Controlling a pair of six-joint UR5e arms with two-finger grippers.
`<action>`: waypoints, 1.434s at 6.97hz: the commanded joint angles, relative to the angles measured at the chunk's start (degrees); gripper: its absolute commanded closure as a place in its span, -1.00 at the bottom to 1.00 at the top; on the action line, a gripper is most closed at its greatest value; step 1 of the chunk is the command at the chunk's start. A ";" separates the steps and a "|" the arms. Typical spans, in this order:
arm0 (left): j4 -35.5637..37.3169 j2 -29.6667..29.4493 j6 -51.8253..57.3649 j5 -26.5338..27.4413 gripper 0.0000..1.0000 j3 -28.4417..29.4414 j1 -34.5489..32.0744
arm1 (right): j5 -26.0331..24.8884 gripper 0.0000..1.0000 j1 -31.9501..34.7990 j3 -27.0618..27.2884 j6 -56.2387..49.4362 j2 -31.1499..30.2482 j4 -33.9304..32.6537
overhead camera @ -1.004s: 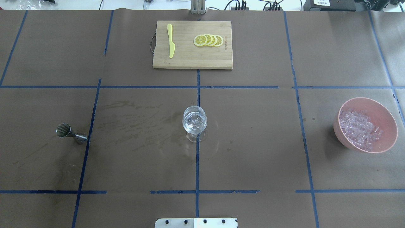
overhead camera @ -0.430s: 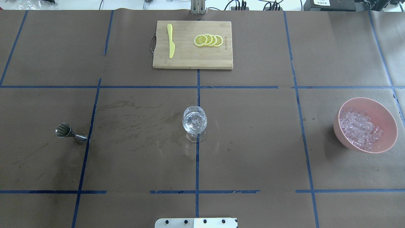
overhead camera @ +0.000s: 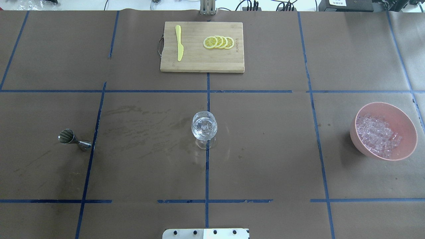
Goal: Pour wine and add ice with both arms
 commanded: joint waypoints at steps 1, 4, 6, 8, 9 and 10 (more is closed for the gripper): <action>-0.10 -0.08 0.00 -0.09 -1.00 -0.02 0.00 | 0.16 -1.00 0.00 0.00 0.00 0.02 0.00; -0.36 -0.16 0.00 -0.09 -1.00 -0.11 0.00 | 1.65 -1.00 -0.09 -0.35 -0.09 0.02 0.00; -0.36 -0.16 0.00 -0.09 -1.00 -0.11 0.00 | 1.74 -1.00 -0.09 -0.35 -0.09 0.02 0.00; -0.45 -0.16 0.00 -0.09 -1.00 -0.11 0.09 | 1.83 -1.00 -0.09 -0.35 -0.09 0.02 0.00; -0.45 -0.16 0.00 -0.09 -1.00 -0.11 0.00 | 1.83 -1.00 -0.17 -0.35 -0.09 0.02 0.00; -0.45 -0.16 0.00 -0.09 -1.00 -0.11 0.00 | 1.83 -1.00 -0.18 -0.35 -0.09 0.02 0.00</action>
